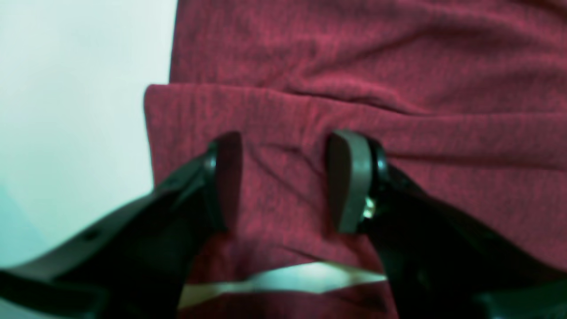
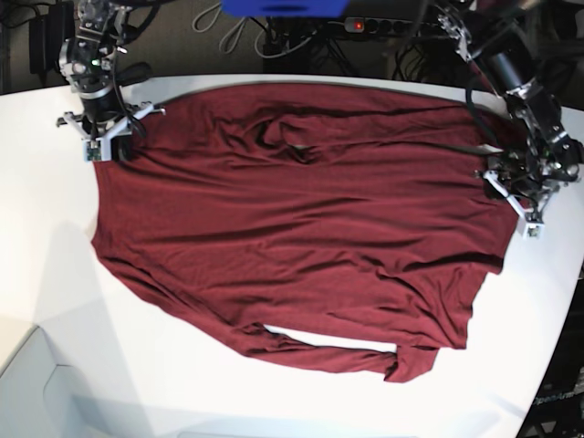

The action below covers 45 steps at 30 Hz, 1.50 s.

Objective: Layout the t-shirt on the table in an organized manner, then fold the t-shirt properly
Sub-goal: 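Slide the left gripper along the shirt's side edge toward the hem, then grasp the side edge lower down with the left gripper and pull outward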

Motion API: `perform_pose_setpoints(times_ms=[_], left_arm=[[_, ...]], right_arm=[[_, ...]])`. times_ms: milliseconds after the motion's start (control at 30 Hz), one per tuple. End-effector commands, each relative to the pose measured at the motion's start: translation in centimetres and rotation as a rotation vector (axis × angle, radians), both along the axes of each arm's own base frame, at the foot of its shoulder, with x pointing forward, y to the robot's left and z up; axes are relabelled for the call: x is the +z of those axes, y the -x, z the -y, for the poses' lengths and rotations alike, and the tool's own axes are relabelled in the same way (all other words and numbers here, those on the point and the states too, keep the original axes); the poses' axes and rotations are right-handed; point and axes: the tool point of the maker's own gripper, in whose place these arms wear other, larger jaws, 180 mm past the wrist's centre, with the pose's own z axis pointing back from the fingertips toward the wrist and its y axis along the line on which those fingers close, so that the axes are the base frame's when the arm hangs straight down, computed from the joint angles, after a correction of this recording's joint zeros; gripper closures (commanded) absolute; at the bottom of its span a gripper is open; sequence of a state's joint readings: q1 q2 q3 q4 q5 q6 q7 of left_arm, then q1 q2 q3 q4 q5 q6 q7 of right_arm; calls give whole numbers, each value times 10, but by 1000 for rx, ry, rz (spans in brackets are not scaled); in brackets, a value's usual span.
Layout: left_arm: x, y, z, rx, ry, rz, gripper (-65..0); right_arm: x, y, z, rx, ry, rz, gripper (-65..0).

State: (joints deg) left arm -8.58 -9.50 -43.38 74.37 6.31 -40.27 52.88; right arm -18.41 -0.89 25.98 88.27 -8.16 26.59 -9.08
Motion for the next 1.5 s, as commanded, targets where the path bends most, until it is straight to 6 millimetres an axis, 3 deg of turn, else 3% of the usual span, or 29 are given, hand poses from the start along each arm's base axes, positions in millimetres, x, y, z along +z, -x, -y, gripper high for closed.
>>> perform_pose_setpoints(times_ms=[0,267,433,567,700,833,1000,1167,1267,1400,1467], left_arm=[[23,-12,-12,7,-43,61,-310],[83,-33,-17,-2,-147,214,-311],[113,-60,-8,-7,-106,335,-312],[134,-97,18,-34,-7,435,-312],[121,-141,67,-121,124,417,-307],[99,-174,113,-203,249,408,-283],[79,-214,130,-62,331,470,-176],[57,-231,117,67,333,482,-161],[43,-226,95,135,312,490,-161],[43,-222,71,166,281,529,-161],[33,-210,54,183,254,515,-161]], right_arm=[[11,-4,10,0,41,16,-115],[61,-30,16,10,104,147,-115],[76,-52,16,8,103,206,-115],[86,-78,16,2,87,254,-115],[88,-103,18,14,76,270,-109],[86,-113,14,62,93,257,-37],[82,-110,12,73,93,243,0],[76,-108,13,71,90,229,0],[76,-108,15,68,91,227,0],[76,-108,15,68,91,227,0],[76,-108,15,68,92,229,0]])
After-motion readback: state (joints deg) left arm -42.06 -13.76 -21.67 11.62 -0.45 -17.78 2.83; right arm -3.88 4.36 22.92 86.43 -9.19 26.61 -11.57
